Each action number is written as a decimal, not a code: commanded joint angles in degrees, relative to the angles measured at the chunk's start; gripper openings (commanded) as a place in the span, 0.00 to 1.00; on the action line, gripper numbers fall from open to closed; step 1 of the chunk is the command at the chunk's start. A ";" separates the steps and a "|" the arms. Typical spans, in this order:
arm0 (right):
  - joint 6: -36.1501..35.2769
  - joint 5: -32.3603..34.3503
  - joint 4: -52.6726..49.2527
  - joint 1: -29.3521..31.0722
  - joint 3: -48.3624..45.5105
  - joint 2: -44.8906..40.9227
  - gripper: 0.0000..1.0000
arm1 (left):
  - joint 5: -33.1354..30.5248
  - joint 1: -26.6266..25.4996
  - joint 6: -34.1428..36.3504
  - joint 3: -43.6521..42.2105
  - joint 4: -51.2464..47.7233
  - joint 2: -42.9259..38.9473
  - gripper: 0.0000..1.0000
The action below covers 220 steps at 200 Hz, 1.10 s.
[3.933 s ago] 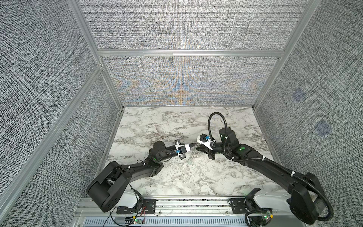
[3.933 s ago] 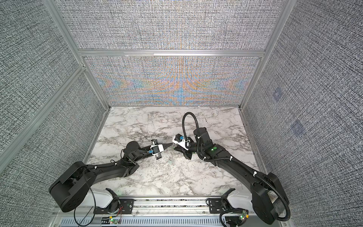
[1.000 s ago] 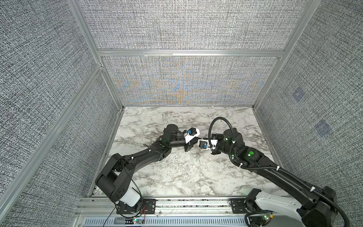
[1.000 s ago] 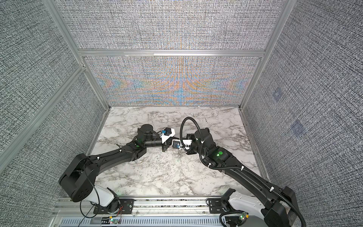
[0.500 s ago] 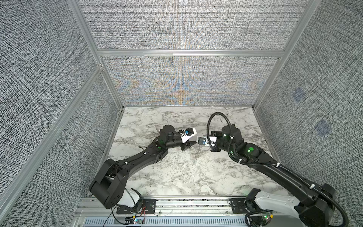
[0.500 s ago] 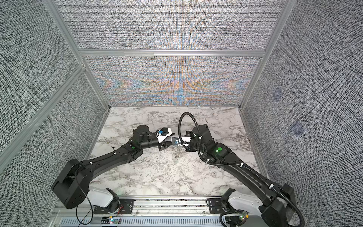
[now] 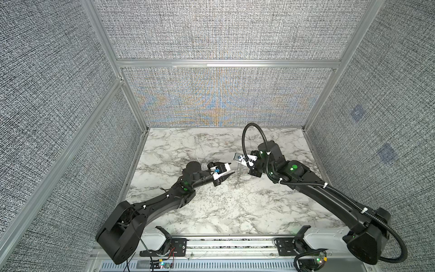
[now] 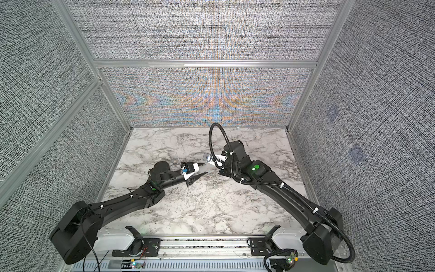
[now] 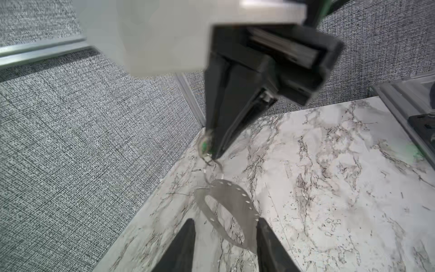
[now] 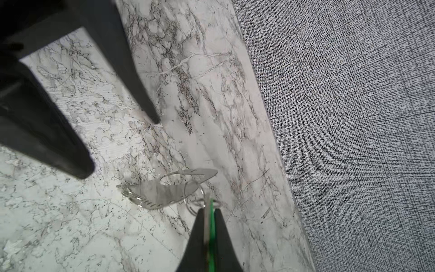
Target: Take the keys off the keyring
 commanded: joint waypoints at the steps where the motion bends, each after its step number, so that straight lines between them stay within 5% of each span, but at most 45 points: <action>1: 3.80 0.81 -3.51 -0.15 2.24 0.77 0.00 | 0.28 -0.67 1.46 -0.48 8.87 0.32 0.43; 151: 14.41 5.60 -21.22 -0.58 19.59 8.94 0.00 | -2.79 -7.27 -2.38 1.76 21.43 9.98 0.43; 220: 19.88 7.32 -26.15 -0.37 25.29 11.99 0.00 | -9.44 -9.72 -1.04 3.56 23.68 14.44 0.45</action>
